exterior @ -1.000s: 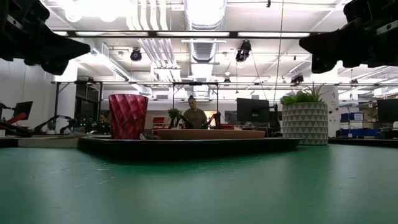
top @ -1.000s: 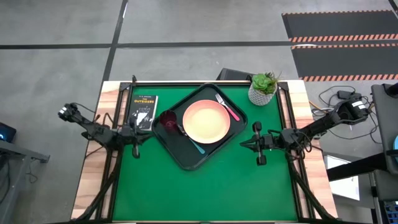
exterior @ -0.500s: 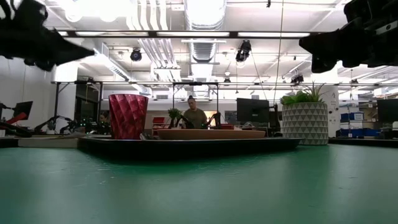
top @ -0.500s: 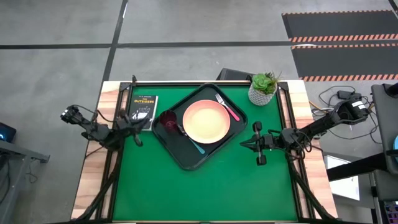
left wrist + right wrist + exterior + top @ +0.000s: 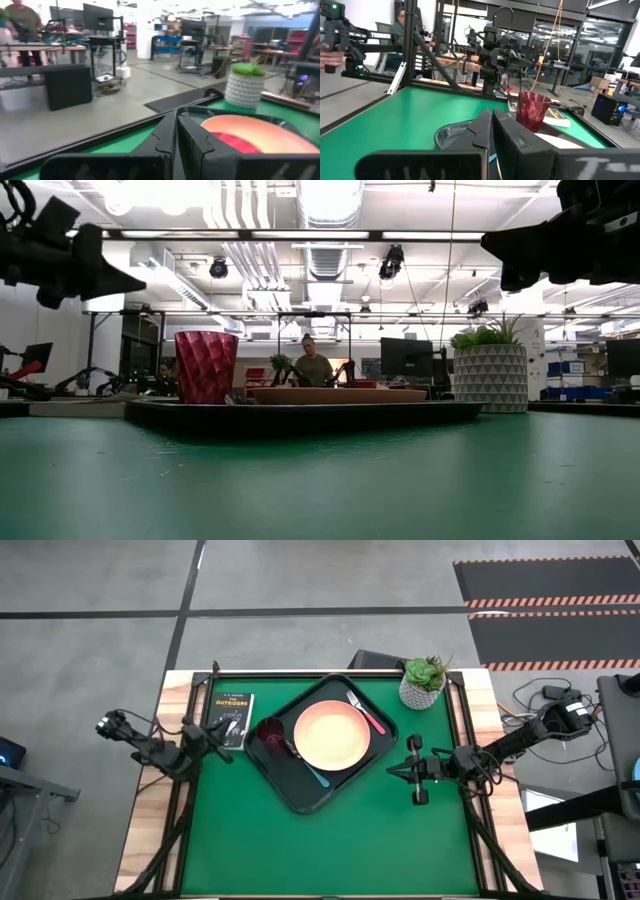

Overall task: Pick and place plate/cup/fork/spoon on tray
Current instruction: Return to Home Position

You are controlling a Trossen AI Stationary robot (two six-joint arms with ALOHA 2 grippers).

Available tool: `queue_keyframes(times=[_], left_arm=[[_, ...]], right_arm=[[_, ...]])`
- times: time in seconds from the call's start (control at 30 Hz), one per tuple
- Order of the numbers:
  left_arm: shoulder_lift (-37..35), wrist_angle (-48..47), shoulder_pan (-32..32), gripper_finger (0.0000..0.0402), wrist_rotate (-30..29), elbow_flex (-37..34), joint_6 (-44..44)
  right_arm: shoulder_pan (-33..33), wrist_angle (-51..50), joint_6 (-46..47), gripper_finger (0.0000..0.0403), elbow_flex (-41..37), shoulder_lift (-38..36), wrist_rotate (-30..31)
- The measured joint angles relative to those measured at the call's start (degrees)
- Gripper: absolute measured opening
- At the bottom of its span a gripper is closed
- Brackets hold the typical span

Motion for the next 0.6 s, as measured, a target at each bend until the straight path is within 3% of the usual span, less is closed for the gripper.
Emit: queue_keyframes(times=[0.2, 0.47, 0.6], left_arm=[[0.16, -1.64, -0.02, 0.0, 3.97, -0.86, -1.94], [0.22, 2.15, -0.02, 0.0, 25.68, -0.91, -2.1], [0.8, 5.02, -0.04, 0.0, 28.16, -0.95, -1.9]], right_arm=[[0.01, -0.01, 0.01, 0.0009, 0.0, 0.0, 0.01], [-0.11, -0.02, -0.48, 0.0009, -0.02, 0.0, 0.02], [-0.11, -0.02, -0.72, 0.0009, -0.02, 0.0, 0.02]])
